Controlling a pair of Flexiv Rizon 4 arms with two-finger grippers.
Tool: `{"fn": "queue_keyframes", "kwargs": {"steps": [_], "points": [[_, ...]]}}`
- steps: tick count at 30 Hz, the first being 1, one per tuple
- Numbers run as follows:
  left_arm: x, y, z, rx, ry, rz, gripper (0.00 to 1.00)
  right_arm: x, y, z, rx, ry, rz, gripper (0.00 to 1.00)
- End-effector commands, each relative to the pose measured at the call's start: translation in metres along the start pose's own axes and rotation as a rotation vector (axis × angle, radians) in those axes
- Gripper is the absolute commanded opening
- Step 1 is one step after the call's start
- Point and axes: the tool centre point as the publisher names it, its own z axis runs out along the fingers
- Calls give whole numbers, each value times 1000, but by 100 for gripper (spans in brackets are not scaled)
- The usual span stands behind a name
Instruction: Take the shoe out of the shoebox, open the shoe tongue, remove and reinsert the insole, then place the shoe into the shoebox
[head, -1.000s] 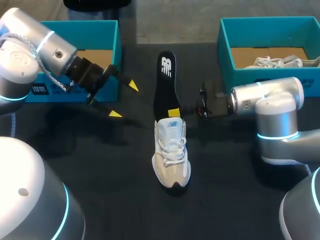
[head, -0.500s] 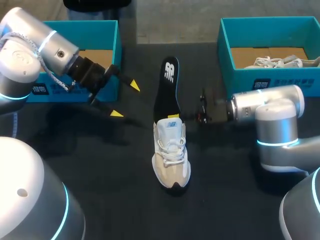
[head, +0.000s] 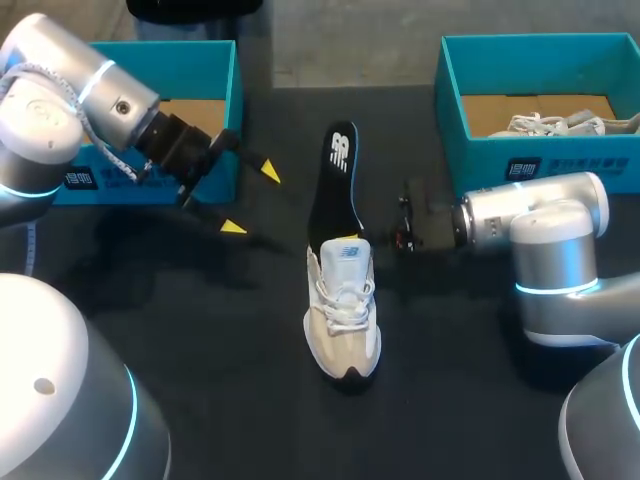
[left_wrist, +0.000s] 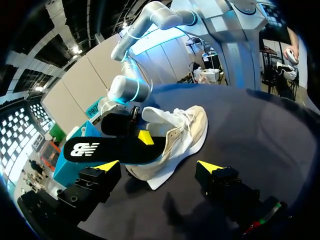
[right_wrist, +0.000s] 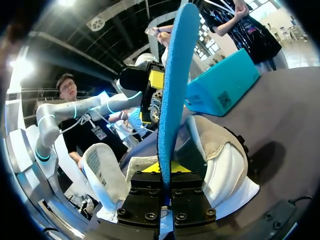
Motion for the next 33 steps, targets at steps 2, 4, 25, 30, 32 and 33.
{"fn": "queue_keyframes", "kwargs": {"steps": [2,4,25,30,32,33], "points": [[-1,-1,0,-2,-1,2,100,-2,-6,4,5,5,2,0],[0,-2,1,-2,-1,1,100,-2,-4,3,3,3,-1,7],[8,-3,3,14,-14,-5,100,6,19,-2,17,-16,-53,20],[8,-4,3,13,-5,-4,100,5,23,-3,22,-18,-66,28],[8,-5,3,12,-3,-2,100,5,25,-4,23,-20,-73,27],[8,-5,3,12,-3,-2,100,5,27,-4,24,-20,-77,26]]}}
